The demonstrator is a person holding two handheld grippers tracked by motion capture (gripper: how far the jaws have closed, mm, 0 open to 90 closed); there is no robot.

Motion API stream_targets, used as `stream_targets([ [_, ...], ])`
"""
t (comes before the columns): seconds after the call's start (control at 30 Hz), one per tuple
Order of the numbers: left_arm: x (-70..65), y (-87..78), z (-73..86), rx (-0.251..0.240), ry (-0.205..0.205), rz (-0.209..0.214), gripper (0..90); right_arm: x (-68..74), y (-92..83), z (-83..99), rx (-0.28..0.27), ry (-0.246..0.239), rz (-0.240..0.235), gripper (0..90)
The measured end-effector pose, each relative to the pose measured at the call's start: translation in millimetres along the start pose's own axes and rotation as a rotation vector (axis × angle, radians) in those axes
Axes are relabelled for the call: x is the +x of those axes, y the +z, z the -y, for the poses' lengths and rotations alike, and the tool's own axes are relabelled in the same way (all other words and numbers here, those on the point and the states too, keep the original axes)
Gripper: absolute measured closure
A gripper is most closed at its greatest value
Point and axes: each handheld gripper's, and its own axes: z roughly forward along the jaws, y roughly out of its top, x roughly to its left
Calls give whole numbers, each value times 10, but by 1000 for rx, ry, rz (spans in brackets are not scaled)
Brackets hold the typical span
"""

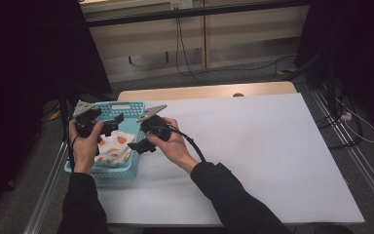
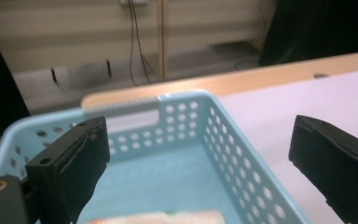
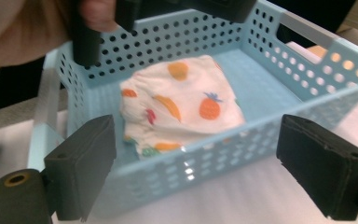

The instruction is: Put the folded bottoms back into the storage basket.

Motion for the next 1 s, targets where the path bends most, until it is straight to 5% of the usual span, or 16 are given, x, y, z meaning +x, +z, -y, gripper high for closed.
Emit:
stream_targets([
  [0.6,-473,66,-109,-74,116,73,54,-71,-350,226,-49,10,83,107],
  [1.0,-802,115,-64,-51,153,103,54,-130,-652,413,-73,27,146,87],
])
